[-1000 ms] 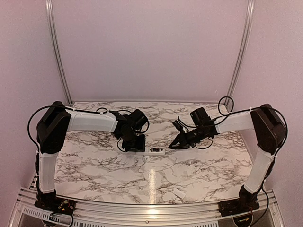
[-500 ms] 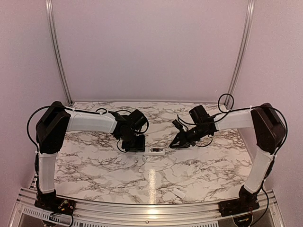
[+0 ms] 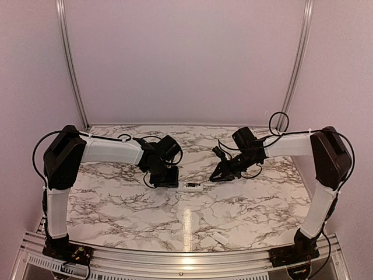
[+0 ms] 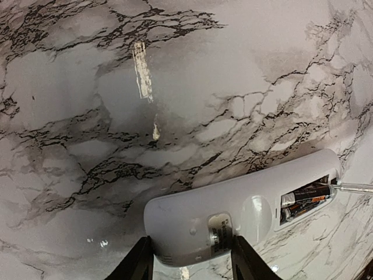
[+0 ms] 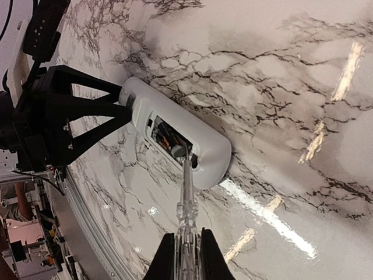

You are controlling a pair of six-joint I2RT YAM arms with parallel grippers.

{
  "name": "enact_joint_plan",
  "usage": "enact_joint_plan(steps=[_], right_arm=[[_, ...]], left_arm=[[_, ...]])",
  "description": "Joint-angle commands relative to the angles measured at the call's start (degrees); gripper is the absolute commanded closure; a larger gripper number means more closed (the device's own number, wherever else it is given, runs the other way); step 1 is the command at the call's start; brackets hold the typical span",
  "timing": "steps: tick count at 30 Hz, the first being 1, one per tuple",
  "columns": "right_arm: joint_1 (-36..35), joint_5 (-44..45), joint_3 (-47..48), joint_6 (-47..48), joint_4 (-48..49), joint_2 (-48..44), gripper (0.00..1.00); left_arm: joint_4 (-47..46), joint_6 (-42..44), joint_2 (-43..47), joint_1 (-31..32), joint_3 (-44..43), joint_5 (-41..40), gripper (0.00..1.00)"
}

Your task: Unload the batteries from the remote control

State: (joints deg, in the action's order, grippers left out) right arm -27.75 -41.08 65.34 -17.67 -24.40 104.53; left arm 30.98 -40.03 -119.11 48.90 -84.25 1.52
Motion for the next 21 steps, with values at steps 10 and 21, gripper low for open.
enact_joint_plan(steps=[10,21], right_arm=[[-0.5,0.6,4.2,0.3,-5.4,0.5,1.0],[-0.6,-0.5,5.5,-0.2,-5.1,1.3,1.0]], left_arm=[[-1.7,0.0,-2.6,1.9,2.0,4.3,0.54],[-2.0,-0.1,-3.0,2.1,1.6,4.4,0.54]])
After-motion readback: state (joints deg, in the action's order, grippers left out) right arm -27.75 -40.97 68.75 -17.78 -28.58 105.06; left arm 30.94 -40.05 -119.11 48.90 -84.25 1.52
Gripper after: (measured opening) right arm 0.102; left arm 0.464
